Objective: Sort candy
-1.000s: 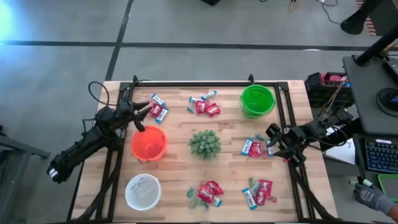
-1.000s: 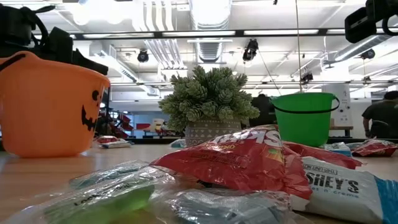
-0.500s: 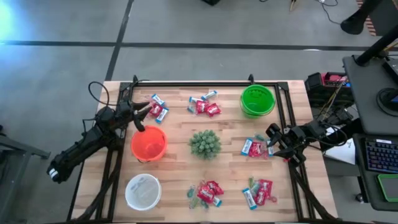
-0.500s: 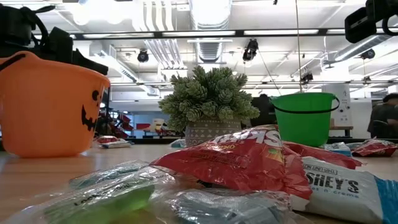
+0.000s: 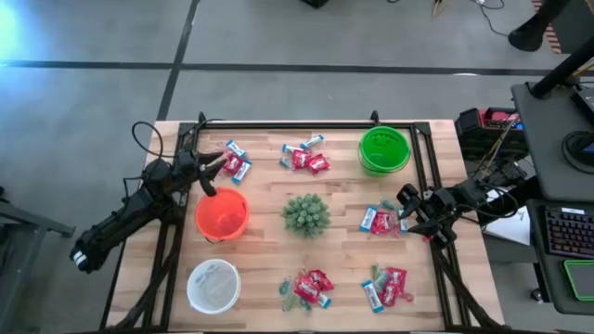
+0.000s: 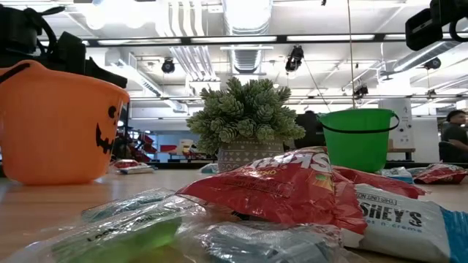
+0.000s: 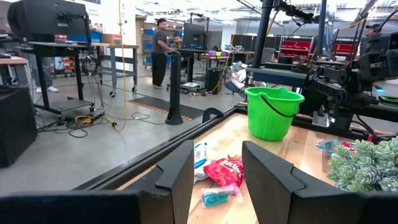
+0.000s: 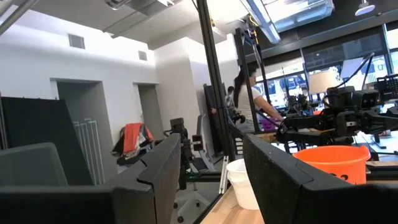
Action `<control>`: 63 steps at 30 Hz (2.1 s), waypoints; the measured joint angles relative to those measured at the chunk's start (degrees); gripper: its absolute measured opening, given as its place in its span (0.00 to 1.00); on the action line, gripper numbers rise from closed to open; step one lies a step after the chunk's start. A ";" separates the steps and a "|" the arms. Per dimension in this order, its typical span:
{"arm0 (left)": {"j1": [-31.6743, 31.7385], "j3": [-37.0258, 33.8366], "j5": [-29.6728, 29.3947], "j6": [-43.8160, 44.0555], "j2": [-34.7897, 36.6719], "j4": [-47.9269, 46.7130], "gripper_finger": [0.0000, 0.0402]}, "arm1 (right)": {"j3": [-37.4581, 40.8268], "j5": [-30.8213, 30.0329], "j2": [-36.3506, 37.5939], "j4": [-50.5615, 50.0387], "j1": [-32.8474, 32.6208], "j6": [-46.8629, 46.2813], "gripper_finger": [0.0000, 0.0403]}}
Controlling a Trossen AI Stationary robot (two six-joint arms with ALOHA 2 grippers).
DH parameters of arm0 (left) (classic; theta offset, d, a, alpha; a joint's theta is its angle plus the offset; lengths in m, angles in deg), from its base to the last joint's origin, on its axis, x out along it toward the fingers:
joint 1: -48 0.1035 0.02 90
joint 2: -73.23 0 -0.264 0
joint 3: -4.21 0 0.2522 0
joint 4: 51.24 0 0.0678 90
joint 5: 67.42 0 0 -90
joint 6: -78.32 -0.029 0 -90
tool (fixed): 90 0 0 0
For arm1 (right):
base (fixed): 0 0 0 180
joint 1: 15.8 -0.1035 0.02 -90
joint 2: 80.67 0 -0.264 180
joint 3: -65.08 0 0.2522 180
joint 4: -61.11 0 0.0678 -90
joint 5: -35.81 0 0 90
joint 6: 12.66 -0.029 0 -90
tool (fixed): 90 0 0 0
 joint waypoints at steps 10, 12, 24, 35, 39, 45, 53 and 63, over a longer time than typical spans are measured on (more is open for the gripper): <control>-0.01 0.00 -0.01 0.02 0.01 0.02 0.29 | 0.01 -0.02 0.00 0.01 0.00 0.00 0.41; 0.00 0.00 0.00 0.00 0.00 0.02 0.29 | 0.00 -0.02 0.00 0.00 0.00 0.00 0.41; -0.02 0.00 -0.02 0.00 0.00 0.00 0.29 | 0.02 0.00 0.00 0.02 0.00 0.00 0.41; 0.00 0.00 -0.01 0.00 0.00 0.02 0.29 | 0.02 -0.01 0.02 0.00 0.00 0.02 0.41; 0.00 0.00 0.00 0.00 0.02 0.02 0.29 | 0.00 -0.01 0.01 0.00 0.00 0.01 0.41; 0.00 0.00 0.00 0.00 0.02 0.00 0.29 | 0.01 0.00 0.01 0.01 0.00 0.00 0.41; 0.00 0.00 -0.02 0.00 0.02 0.02 0.29 | 0.00 0.00 0.00 0.02 0.00 0.01 0.41; 0.00 0.00 -1.79 -0.28 0.00 0.28 0.29 | 0.01 0.00 0.01 0.00 0.00 0.01 0.41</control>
